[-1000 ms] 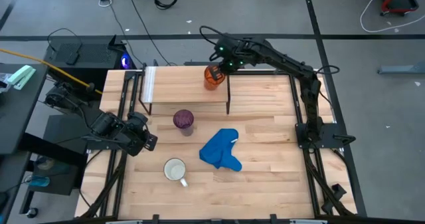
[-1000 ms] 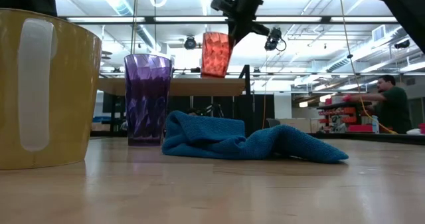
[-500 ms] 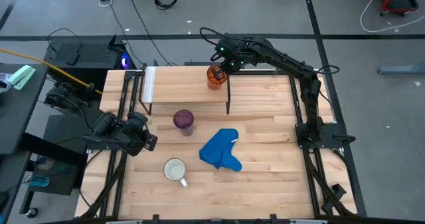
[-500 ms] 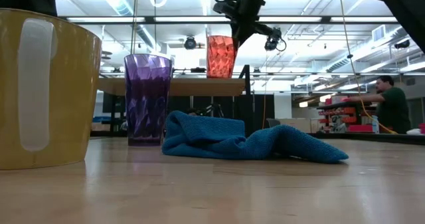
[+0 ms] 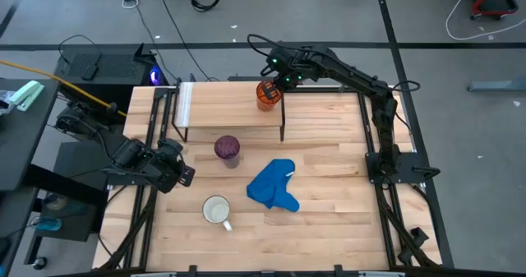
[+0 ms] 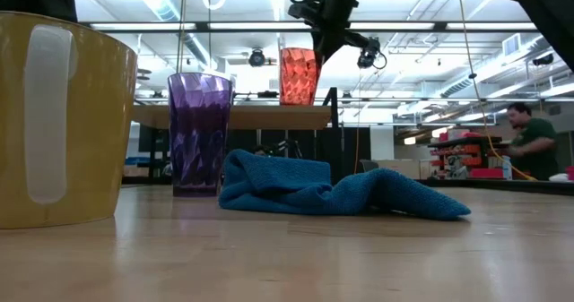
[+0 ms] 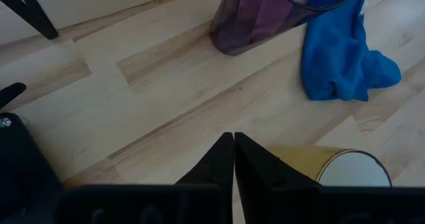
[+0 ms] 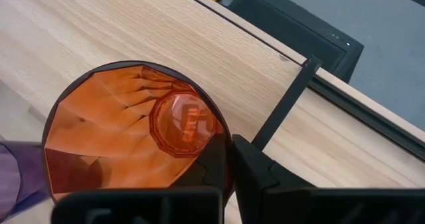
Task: Stack small to large cups/mugs on shelf
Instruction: Put the orange glass on the shelf
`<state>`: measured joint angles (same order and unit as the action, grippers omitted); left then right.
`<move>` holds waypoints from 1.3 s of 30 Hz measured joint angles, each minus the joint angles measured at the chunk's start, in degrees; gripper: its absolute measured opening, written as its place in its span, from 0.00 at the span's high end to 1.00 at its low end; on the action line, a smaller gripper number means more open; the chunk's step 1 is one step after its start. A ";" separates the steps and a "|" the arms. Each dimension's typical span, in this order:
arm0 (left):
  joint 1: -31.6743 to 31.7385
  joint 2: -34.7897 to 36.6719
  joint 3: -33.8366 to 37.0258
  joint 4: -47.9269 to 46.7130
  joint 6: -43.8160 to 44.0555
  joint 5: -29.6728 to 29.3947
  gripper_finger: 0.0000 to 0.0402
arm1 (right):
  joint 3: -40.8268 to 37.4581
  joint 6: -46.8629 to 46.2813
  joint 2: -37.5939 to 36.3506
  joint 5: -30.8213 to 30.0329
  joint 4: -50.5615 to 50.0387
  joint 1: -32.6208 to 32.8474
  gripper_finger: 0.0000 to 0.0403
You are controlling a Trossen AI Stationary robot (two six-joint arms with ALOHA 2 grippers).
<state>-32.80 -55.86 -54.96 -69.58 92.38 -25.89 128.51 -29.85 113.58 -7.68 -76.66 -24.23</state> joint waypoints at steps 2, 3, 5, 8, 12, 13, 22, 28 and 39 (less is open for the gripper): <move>0.00 0.00 0.00 0.00 0.01 0.00 0.96 | 0.00 0.00 0.00 0.08 -0.02 0.00 0.94; 0.00 -0.01 0.00 0.00 0.01 0.00 0.96 | 0.00 0.00 0.00 0.21 0.00 0.00 0.94; 0.00 0.00 0.00 0.00 0.01 0.00 0.95 | 0.00 0.00 0.02 0.28 0.00 0.00 0.93; 0.00 0.00 0.00 0.00 0.01 0.00 0.94 | 0.00 0.02 0.02 0.48 0.00 0.00 0.93; 0.00 -0.01 0.00 0.00 0.01 0.00 0.93 | 0.00 0.04 0.02 0.68 0.00 0.00 0.93; 0.00 0.00 0.00 0.00 0.02 0.00 0.94 | -0.01 0.04 0.02 0.70 0.01 0.00 0.93; -0.02 0.00 0.00 0.00 0.00 0.00 0.96 | 0.00 0.06 0.03 0.68 0.36 0.00 0.93; 0.00 -0.02 0.00 0.01 0.00 0.00 0.94 | 0.00 0.07 0.04 0.68 1.44 0.00 0.93; -0.01 0.00 0.00 0.00 -0.05 0.00 0.94 | 0.00 0.52 0.04 0.70 1.38 0.00 0.93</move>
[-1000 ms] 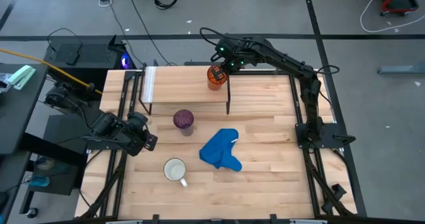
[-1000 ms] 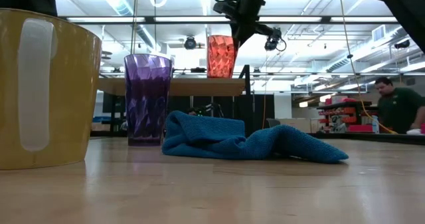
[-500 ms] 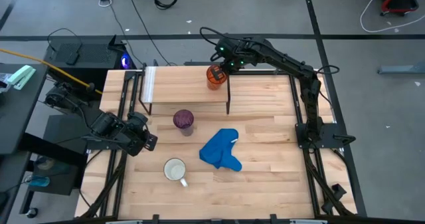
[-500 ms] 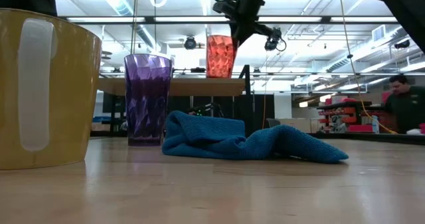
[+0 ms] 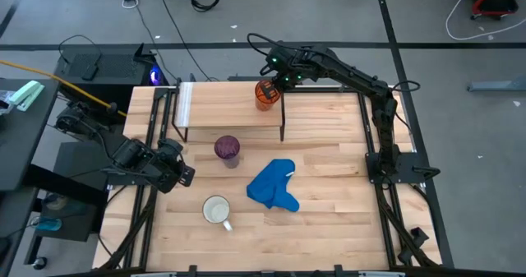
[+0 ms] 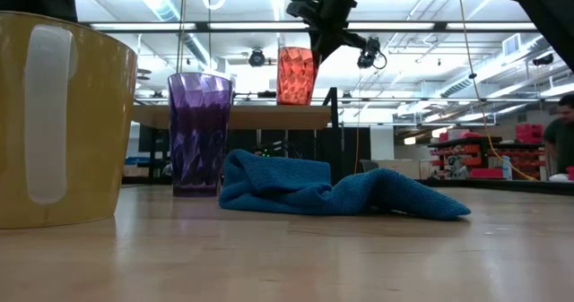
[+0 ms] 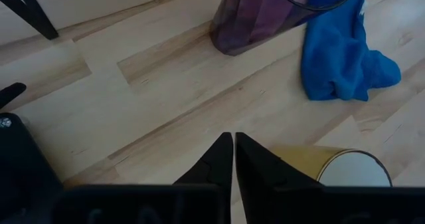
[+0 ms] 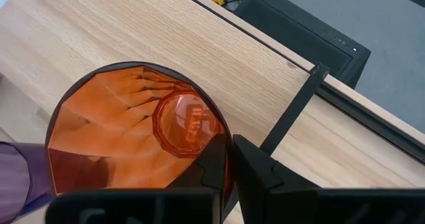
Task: Stack small to large cups/mugs on shelf
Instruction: Put the orange glass on the shelf
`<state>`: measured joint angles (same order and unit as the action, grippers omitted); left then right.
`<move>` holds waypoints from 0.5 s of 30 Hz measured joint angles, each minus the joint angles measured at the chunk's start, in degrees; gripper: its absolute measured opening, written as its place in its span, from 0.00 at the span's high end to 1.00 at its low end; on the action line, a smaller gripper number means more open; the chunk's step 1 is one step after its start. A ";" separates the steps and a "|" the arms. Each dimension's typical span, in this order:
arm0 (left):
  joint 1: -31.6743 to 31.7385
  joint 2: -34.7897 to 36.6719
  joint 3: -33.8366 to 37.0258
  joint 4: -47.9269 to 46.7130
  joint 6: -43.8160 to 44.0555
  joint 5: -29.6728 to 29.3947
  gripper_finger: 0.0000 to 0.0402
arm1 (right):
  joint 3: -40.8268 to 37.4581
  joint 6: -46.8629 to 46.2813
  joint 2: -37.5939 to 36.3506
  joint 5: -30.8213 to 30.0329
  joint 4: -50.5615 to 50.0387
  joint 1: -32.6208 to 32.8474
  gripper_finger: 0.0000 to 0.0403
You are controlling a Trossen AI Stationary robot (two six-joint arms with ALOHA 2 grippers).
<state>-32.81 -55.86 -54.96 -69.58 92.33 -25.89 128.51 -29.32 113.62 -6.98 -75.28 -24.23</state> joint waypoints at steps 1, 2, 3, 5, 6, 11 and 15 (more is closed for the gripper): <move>0.00 0.00 0.00 0.00 -0.01 0.00 0.95 | 0.00 0.02 0.00 0.01 0.01 0.00 0.93; 0.01 0.00 0.00 0.00 -0.01 0.00 0.95 | 0.00 0.07 0.00 0.11 -0.01 0.00 0.92; -0.01 0.00 0.00 0.00 -0.01 0.00 0.95 | 0.00 0.15 0.00 0.17 -0.01 0.00 0.92; 0.00 0.00 0.00 0.00 -0.04 0.00 0.95 | 0.00 0.20 0.00 0.17 -0.01 0.00 0.90; 0.01 0.00 0.00 0.00 -0.06 0.00 0.94 | 0.00 0.20 0.00 0.17 0.01 0.00 0.89; 0.01 0.00 0.00 0.00 -0.11 0.02 0.92 | 0.00 0.00 0.00 0.11 0.00 0.00 0.82; 0.00 0.00 0.00 0.00 -0.12 0.01 0.93 | 0.00 -0.01 0.00 -0.02 -0.01 0.00 0.79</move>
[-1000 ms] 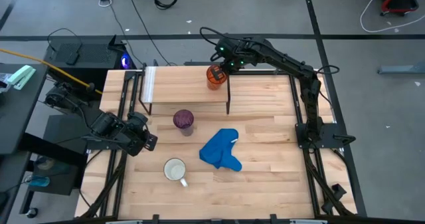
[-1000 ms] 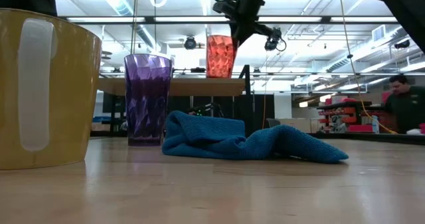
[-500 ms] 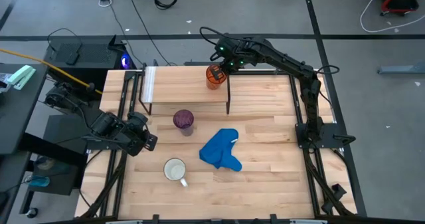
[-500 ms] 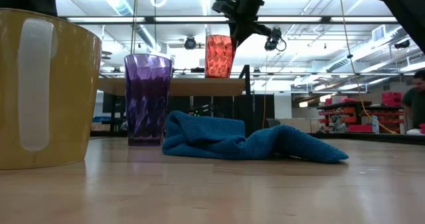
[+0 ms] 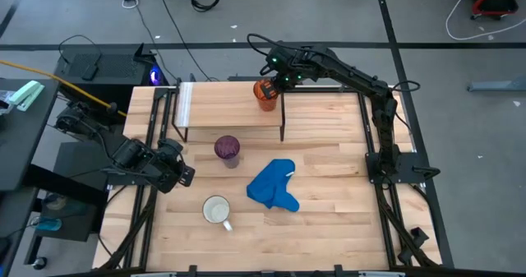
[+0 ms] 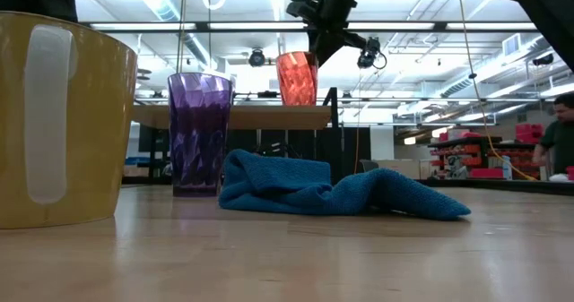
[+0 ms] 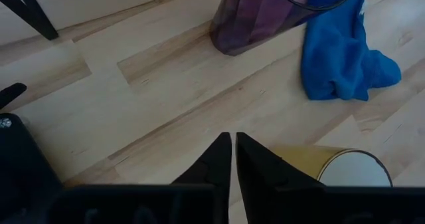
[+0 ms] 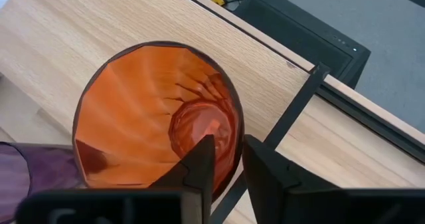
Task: Stack small to large cups/mugs on shelf
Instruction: Put the orange glass on the shelf, then put the yellow mug on the shelf
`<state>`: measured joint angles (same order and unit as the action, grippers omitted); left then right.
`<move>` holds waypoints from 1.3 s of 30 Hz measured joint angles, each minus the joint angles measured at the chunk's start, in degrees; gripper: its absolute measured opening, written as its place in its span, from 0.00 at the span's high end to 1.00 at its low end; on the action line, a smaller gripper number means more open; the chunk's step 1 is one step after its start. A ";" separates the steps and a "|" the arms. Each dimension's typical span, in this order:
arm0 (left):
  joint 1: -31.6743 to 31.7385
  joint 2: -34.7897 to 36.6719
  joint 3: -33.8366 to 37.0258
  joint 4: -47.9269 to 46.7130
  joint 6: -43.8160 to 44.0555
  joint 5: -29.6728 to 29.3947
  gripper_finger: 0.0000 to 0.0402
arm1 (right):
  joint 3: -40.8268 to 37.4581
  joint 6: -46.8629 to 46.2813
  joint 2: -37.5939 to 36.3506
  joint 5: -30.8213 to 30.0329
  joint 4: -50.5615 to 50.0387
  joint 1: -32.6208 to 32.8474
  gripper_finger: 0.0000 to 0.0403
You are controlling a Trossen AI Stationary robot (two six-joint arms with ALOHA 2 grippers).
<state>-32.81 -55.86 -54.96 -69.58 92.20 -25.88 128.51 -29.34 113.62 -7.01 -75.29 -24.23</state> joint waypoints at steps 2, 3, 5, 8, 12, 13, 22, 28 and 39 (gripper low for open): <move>0.01 -0.01 0.00 0.00 0.01 -0.01 0.93 | 0.00 -0.01 0.00 0.00 0.03 0.00 0.79; 0.02 0.00 0.00 0.00 0.00 0.00 0.94 | 0.00 -0.01 0.00 0.00 0.08 -0.01 0.78; 0.00 0.00 0.00 0.00 0.02 0.01 0.94 | 0.00 -0.01 0.00 0.00 0.55 0.00 0.78; 0.02 -0.02 0.00 0.00 0.02 -0.01 0.94 | 0.00 -0.01 0.00 -0.02 1.68 -0.01 0.79; 0.00 0.00 0.00 0.00 0.04 0.00 0.92 | 0.00 -0.01 0.00 -0.02 2.19 -0.15 0.79; 0.01 -0.01 0.00 0.02 0.09 0.00 0.91 | 0.00 -0.01 0.00 -0.02 2.18 -0.16 0.79; 0.02 0.00 0.00 0.46 0.09 -0.01 0.93 | -1.02 -0.29 -0.04 0.15 2.79 -0.51 0.78; -0.01 -0.01 0.00 0.59 0.07 0.00 0.92 | -3.13 -0.49 0.06 0.22 3.73 -0.87 0.76; -0.01 0.00 0.00 0.74 0.00 0.02 0.91 | -3.15 -0.49 -0.02 0.20 4.78 -1.16 0.75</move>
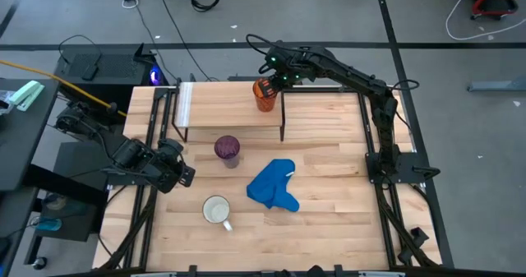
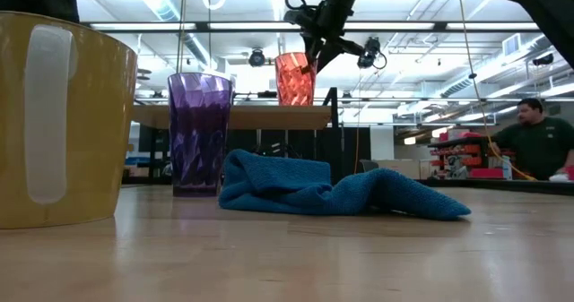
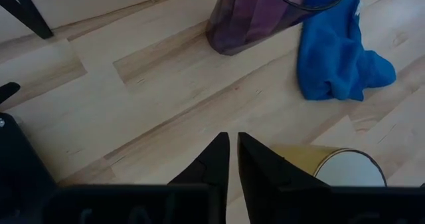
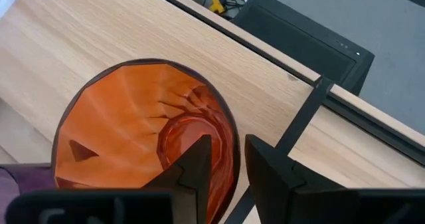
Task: Stack small to large cups/mugs on shelf
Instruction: Put the yellow mug on the shelf
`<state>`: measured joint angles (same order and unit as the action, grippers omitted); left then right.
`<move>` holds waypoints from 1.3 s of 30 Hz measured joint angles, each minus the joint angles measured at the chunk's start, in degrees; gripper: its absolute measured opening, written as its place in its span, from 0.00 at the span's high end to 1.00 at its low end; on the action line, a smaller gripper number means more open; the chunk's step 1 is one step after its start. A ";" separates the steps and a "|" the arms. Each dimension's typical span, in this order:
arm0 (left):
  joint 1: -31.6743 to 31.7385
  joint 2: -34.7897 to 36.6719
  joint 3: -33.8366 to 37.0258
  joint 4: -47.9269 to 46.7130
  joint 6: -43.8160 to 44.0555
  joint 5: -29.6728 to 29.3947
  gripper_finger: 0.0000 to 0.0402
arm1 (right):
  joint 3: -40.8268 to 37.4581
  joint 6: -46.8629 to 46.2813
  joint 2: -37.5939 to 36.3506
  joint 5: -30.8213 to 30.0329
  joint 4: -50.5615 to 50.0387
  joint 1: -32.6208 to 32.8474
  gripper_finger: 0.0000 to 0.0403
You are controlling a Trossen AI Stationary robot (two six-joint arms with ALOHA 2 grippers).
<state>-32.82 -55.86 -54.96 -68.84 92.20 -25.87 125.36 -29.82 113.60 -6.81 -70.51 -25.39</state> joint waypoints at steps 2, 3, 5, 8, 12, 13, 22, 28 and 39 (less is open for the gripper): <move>0.00 0.00 0.00 0.00 0.00 0.00 0.91 | 0.00 0.02 -0.25 0.00 -0.05 0.02 0.75; 0.00 0.00 0.00 0.00 0.00 0.00 0.91 | 0.05 0.02 -0.38 0.00 -0.05 0.02 0.75; 0.00 -0.02 0.00 0.02 0.00 0.00 0.91 | 0.11 0.02 -0.98 0.00 -0.63 -0.10 0.75; 0.00 -0.02 0.00 0.02 0.00 0.00 0.90 | 0.24 0.00 -2.15 -0.01 -1.30 -0.13 0.75; 0.00 -0.01 -0.01 0.02 0.00 -0.01 0.90 | 0.26 0.02 -3.94 -0.10 -2.74 -0.11 0.76; 0.00 0.00 0.00 0.02 0.00 -0.02 0.90 | 0.26 0.03 -4.45 -0.14 -2.97 -0.11 0.76; 0.00 -0.02 0.00 0.02 -0.50 -0.02 0.93 | 0.26 1.52 -9.73 -0.46 -2.22 -0.09 0.76; 0.00 -0.02 -0.02 0.04 -0.48 -0.02 0.91 | 0.26 1.51 -12.61 -0.70 -1.32 -0.09 0.76; 0.01 -0.02 -0.01 1.74 -5.65 -0.03 0.94 | 0.26 4.07 -13.07 0.01 -4.64 0.10 0.76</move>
<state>-32.81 -55.88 -54.97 -67.10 86.55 -25.90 125.62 -25.75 100.53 -6.80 -75.14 -25.28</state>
